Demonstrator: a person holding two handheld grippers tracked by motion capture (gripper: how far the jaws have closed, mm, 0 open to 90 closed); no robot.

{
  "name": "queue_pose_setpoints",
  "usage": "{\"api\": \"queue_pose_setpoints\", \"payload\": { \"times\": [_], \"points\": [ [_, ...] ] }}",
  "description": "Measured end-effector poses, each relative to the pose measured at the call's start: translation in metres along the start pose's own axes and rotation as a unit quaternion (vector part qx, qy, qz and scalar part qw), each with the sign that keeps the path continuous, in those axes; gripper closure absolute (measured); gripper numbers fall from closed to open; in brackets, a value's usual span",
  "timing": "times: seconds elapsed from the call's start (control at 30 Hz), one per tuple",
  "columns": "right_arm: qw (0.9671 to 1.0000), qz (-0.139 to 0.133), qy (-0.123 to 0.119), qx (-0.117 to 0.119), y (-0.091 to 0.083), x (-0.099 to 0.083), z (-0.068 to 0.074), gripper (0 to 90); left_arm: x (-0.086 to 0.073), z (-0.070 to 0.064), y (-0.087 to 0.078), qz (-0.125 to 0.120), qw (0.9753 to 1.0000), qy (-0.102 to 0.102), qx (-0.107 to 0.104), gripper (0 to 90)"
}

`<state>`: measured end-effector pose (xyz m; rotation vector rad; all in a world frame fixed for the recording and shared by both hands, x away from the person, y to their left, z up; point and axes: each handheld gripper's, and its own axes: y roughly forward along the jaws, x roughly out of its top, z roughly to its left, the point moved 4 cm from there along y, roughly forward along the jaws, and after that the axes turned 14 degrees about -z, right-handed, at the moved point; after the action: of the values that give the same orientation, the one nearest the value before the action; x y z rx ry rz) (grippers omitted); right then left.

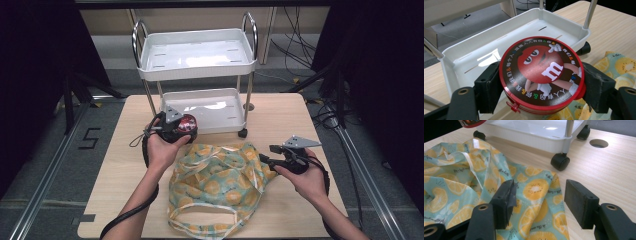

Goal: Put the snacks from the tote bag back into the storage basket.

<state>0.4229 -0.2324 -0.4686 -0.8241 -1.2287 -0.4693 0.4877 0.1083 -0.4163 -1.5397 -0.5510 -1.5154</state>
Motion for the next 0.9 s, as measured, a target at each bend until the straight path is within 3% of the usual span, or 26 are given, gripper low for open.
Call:
{"api": "queue_pose_setpoints", "payload": {
  "times": [0.1, 0.27, 0.3, 0.47, 0.5, 0.63, 0.67, 0.7, 0.9],
  "points": [
    [1.0000, 0.000, 0.001, 0.001, 0.0000, 0.0000, 0.0002, 42.5, 0.0006, 0.0004, 0.0017, -0.004, 1.0000, -0.007, 0.002, 25.5],
    [1.0000, 0.001, 0.002, 0.002, 0.0002, -0.0002, 0.0010, 42.4, 0.0009, 0.0026, 0.0025, 0.000, 1.0000, 0.000, 0.001, 25.5],
    [1.0000, 0.001, 0.002, 0.002, 0.0002, -0.0002, 0.0009, 42.4, 0.0008, 0.0016, 0.0035, -0.004, 1.0000, -0.009, 0.000, 25.5],
    [1.0000, 0.002, 0.004, -0.005, -0.0007, 0.0000, 0.0009, 42.1, 0.0014, 0.0024, 0.0048, -0.003, 1.0000, -0.008, 0.004, 25.5],
    [1.0000, -0.002, -0.004, 0.002, 0.0003, 0.0002, -0.0005, 42.1, 0.0014, 0.0041, 0.0043, 0.001, 1.0000, 0.001, 0.002, 25.5],
    [0.9999, 0.003, 0.016, 0.003, -0.0002, -0.0004, 0.0028, 42.0, 0.0024, 0.0051, 0.0050, 0.000, 1.0000, -0.002, 0.005, 25.5],
    [1.0000, -0.002, 0.000, -0.004, 0.0000, 0.0002, 0.0000, 41.9, 0.0025, 0.0056, 0.0050, 0.000, 1.0000, 0.000, 0.005, 25.5],
    [1.0000, -0.002, 0.002, -0.006, -0.0001, 0.0000, 0.0005, 41.9, 0.0028, 0.0042, 0.0060, -0.006, 0.9999, -0.011, 0.008, 25.5],
    [1.0000, 0.000, -0.002, -0.003, 0.0000, 0.0000, 0.0004, 41.8, 0.0028, 0.0066, 0.0069, -0.005, 0.9999, -0.010, 0.009, 25.5]
  ]
}}
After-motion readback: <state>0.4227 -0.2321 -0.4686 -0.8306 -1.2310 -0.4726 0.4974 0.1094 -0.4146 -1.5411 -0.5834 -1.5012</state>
